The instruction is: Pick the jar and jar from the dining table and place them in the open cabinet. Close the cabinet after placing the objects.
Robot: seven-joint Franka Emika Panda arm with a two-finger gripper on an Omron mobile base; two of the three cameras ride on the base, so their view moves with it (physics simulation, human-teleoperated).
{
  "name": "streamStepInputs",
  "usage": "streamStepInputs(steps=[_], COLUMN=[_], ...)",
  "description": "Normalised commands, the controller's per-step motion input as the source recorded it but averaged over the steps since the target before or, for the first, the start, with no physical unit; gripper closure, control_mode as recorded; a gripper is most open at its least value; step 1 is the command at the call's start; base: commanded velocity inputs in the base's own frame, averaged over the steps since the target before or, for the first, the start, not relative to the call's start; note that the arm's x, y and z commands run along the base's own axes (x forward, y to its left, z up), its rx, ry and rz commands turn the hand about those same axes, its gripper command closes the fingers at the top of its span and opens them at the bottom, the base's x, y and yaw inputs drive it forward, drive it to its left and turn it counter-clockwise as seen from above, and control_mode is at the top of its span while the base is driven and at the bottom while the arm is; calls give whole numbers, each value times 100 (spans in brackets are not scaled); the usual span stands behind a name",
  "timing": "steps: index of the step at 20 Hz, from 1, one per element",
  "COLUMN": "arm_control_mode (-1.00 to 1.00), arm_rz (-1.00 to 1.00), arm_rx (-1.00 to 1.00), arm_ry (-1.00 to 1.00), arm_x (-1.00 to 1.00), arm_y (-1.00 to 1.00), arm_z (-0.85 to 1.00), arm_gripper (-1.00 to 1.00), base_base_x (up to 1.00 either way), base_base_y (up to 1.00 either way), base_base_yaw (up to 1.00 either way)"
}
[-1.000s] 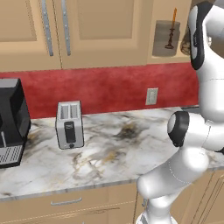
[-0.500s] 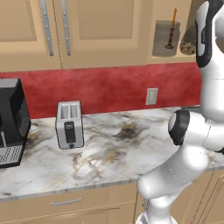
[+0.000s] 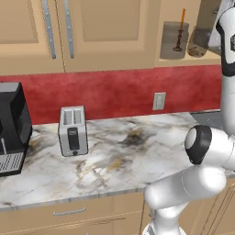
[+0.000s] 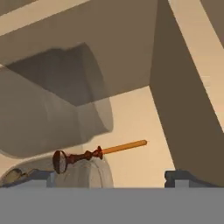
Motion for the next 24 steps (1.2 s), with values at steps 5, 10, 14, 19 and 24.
streamStepInputs(steps=[5, 10, 14, 19, 24], arm_control_mode=[-100, -100, -100, -100, -100], arm_rz=[3, 0, -8, -8, -11], arm_rx=[0, 0, 0, -1, 0], arm_ry=[-65, -49, -3, 0, 21], arm_x=[3, -19, -90, -100, -100], arm_y=[3, 0, 0, 0, 0], arm_z=[14, 8, 1, 19, 57], arm_gripper=[-100, -100, -100, -100, -100], base_base_x=[0, 0, 0, 0, 0], base_base_y=[0, 0, 0, 0, 0], base_base_yaw=[0, 0, 0, 0, 0])
